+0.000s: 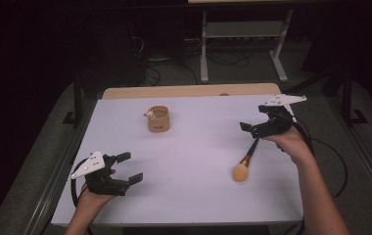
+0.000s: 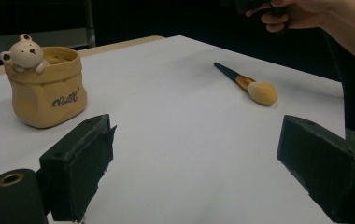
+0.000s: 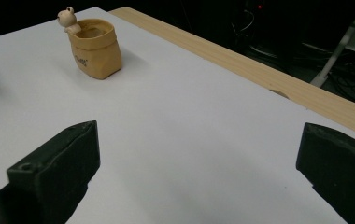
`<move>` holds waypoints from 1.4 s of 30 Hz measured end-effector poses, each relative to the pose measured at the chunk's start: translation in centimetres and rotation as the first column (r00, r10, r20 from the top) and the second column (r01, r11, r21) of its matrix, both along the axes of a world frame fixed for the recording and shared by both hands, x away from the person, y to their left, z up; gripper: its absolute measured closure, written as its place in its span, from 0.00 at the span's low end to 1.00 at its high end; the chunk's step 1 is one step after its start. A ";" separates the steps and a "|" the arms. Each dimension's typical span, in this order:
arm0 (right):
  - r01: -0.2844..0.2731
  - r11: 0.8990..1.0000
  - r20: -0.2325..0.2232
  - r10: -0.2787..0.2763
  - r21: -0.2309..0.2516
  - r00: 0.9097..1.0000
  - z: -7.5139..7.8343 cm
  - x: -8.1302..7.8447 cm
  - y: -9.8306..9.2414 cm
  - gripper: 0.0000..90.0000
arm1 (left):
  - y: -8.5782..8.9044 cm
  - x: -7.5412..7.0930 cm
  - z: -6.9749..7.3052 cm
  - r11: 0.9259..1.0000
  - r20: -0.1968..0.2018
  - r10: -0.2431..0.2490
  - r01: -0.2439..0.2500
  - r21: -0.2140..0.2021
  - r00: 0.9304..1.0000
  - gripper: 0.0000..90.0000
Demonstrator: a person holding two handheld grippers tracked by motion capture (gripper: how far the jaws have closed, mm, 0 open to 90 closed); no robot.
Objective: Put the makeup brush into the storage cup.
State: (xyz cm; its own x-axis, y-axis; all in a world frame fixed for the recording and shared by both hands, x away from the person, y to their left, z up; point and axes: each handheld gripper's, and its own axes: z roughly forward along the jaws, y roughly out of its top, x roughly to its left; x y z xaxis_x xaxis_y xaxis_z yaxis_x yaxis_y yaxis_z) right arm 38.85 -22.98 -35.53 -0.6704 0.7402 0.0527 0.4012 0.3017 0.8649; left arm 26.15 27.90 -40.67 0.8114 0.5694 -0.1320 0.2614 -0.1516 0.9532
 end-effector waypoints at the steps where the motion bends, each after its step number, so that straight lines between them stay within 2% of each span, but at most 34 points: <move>1: -0.003 1.000 -0.002 0.003 0.002 1.000 0.0 0.1 -0.1 0.00 | 0.0 0.0 0.0 1.000 -0.001 0.000 0.000 -0.004 1.000 0.11; 3: -0.007 1.000 -0.016 0.007 -0.005 1.000 0.2 0.2 -0.2 0.00 | 0.0 0.0 0.0 1.000 -0.003 0.002 -0.002 -0.006 1.000 0.11; 6: -0.014 1.000 -0.008 0.014 -0.011 1.000 0.4 0.4 -0.2 0.00 | -0.1 0.1 0.0 1.000 0.002 -0.003 0.003 0.002 1.000 0.11; 15: -0.052 0.998 -0.046 0.050 -0.040 0.998 0.6 1.0 0.5 0.00 | -0.2 0.0 0.0 1.000 0.000 -0.003 0.003 0.000 1.000 0.11; 22: -0.064 0.993 -0.076 0.056 -0.101 0.996 0.3 0.9 0.4 0.01 | -0.1 0.0 0.1 1.000 0.000 -0.002 0.001 0.004 1.000 0.11; 30: -0.098 0.986 -0.114 0.082 -0.138 0.990 0.1 0.6 0.1 0.02 | 0.0 -0.1 0.0 1.000 0.003 -0.004 0.004 0.009 1.000 0.11; 33: -0.112 0.980 -0.125 0.092 -0.162 0.988 0.1 0.6 0.1 0.02 | 0.1 -0.2 0.0 1.000 -0.001 0.002 -0.002 0.000 1.000 0.11; 35: -0.134 0.973 -0.143 0.108 -0.189 0.984 0.1 0.4 0.1 0.02 | 0.1 -0.2 0.0 1.000 -0.002 0.004 -0.004 -0.003 1.000 0.11; 36: -0.134 0.973 -0.143 0.108 -0.189 0.984 0.1 0.4 0.1 0.02 | 0.1 -0.2 0.0 1.000 -0.002 0.004 -0.004 0.001 1.000 0.11; 42: -0.195 0.953 -0.168 0.159 -0.231 0.973 0.0 0.0 0.1 0.05 | 0.1 -0.1 0.0 1.000 0.002 0.000 0.000 0.006 1.000 0.11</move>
State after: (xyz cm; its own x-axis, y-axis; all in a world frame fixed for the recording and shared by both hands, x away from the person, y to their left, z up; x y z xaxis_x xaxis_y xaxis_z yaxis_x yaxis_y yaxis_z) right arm 38.89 -22.87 -35.50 -0.7902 0.6127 -0.0083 0.4379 0.5741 0.6919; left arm 26.01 27.98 -40.65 0.8115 0.5704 -0.1272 0.2599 -0.1573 0.9527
